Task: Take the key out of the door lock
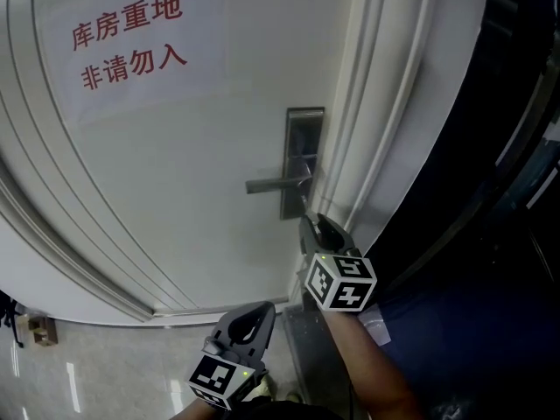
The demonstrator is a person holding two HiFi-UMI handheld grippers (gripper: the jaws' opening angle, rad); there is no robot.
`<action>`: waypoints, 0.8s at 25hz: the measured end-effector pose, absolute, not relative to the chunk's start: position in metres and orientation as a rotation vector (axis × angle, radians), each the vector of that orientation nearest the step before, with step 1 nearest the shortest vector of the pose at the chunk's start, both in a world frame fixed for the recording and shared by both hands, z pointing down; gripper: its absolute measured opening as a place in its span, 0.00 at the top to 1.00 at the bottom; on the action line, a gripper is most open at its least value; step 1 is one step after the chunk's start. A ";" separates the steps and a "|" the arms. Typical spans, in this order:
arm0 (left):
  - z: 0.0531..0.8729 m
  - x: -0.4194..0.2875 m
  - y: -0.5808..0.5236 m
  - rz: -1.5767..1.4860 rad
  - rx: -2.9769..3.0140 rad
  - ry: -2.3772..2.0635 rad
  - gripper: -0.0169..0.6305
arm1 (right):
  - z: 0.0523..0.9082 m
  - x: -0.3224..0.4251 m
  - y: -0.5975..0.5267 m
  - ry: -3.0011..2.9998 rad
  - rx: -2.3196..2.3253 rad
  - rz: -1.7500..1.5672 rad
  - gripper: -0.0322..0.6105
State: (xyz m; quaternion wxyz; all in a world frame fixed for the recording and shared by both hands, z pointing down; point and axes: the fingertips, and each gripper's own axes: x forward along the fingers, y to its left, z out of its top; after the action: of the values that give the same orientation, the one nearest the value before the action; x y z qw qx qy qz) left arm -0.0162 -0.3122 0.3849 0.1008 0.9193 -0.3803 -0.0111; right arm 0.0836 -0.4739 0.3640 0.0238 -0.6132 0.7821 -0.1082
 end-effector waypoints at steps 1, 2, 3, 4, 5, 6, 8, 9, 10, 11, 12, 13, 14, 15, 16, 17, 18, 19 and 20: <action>0.383 -0.015 -0.310 -0.035 2.716 -1.123 0.97 | 0.363 0.084 -0.469 2.424 -1.897 -0.331 0.77; 0.382 -0.014 -0.308 -0.038 2.716 -1.123 0.97 | 0.363 0.085 -0.463 2.427 -1.895 -0.328 0.77; 0.380 -0.012 -0.306 -0.041 2.719 -1.124 0.97 | 0.362 0.086 -0.457 2.429 -1.893 -0.326 0.77; 0.379 -0.011 -0.304 -0.044 2.723 -1.126 0.97 | 0.361 0.088 -0.452 2.431 -1.890 -0.325 0.77; 0.378 -0.010 -0.302 -0.045 2.727 -1.128 0.97 | 0.361 0.089 -0.446 2.433 -1.887 -0.325 0.77; 0.377 -0.008 -0.299 -0.046 2.730 -1.129 0.97 | 0.360 0.090 -0.441 2.435 -1.883 -0.325 0.77; 0.376 -0.003 -0.295 -0.048 2.737 -1.126 0.97 | 0.359 0.092 -0.431 2.442 -1.878 -0.320 0.77; 0.375 -0.001 -0.292 -0.049 2.741 -1.124 0.97 | 0.359 0.092 -0.426 2.448 -1.876 -0.315 0.77; 0.374 0.002 -0.290 -0.049 2.746 -1.123 0.97 | 0.359 0.092 -0.421 2.455 -1.874 -0.309 0.77; 0.374 0.004 -0.288 -0.049 2.750 -1.123 0.97 | 0.359 0.092 -0.417 2.461 -1.871 -0.302 0.77; 0.373 0.006 -0.286 -0.049 2.756 -1.124 0.97 | 0.359 0.092 -0.413 2.466 -1.868 -0.298 0.77; 0.373 0.007 -0.284 -0.048 2.760 -1.125 0.97 | 0.359 0.092 -0.409 2.469 -1.864 -0.297 0.77; 0.373 0.009 -0.282 -0.048 2.763 -1.126 0.97 | 0.359 0.092 -0.405 2.470 -1.860 -0.301 0.77; 0.372 0.009 -0.280 -0.049 2.763 -1.127 0.97 | 0.359 0.093 -0.401 2.470 -1.855 -0.308 0.77; 0.371 0.010 -0.278 -0.050 2.762 -1.129 0.97 | 0.359 0.093 -0.397 2.470 -1.851 -0.316 0.77; 0.370 0.010 -0.276 -0.052 2.761 -1.131 0.97 | 0.359 0.093 -0.393 2.469 -1.846 -0.323 0.77; 0.369 0.011 -0.274 -0.054 2.761 -1.134 0.97 | 0.359 0.093 -0.389 2.470 -1.840 -0.329 0.77; 0.368 0.012 -0.272 -0.055 2.764 -1.138 0.97 | 0.359 0.093 -0.386 2.471 -1.835 -0.332 0.77; 0.367 0.013 -0.270 -0.056 2.769 -1.142 0.97 | 0.359 0.094 -0.384 2.472 -1.829 -0.332 0.77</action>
State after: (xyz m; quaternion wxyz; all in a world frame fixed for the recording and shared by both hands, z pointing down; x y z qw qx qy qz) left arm 0.0132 -0.2701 0.3671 0.0731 0.9218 -0.3802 -0.0186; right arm 0.0935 -0.3836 0.3590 0.0242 -0.5912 0.7990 -0.1074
